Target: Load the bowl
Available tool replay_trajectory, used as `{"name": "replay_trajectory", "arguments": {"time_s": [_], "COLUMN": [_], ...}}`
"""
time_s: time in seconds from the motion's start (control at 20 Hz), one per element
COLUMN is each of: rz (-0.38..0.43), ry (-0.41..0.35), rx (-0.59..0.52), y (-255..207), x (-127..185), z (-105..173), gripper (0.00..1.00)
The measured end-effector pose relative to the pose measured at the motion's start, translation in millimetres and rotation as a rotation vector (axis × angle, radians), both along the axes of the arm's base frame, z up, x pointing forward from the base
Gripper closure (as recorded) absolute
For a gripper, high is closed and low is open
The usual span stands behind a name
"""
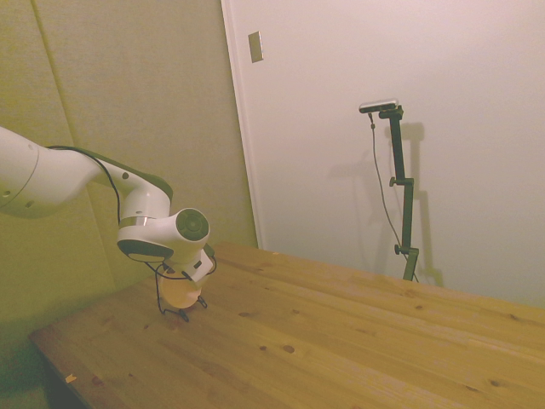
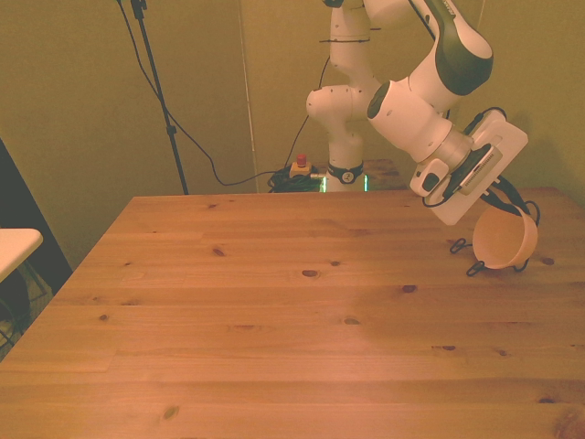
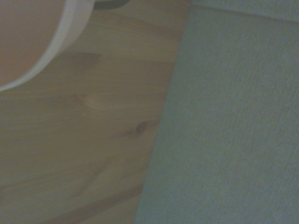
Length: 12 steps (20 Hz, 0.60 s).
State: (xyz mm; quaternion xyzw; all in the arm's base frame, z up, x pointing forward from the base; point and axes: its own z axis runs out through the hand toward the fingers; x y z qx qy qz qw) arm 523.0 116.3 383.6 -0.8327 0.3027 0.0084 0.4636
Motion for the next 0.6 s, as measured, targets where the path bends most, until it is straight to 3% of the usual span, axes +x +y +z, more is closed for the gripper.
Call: {"name": "replay_trajectory", "arguments": {"time_s": [0.05,0.1,0.6], "rz": [0.001,0.002,0.011], "ry": [0.001,0.004,0.024], "rx": [0.000,-0.001,-0.009], "y": [0.4,0.8,1.3], "x": [-0.5,-1.3,-16.0], "z": [-0.7,-1.6,-11.4], "gripper": [1.00,0.00,0.00]}}
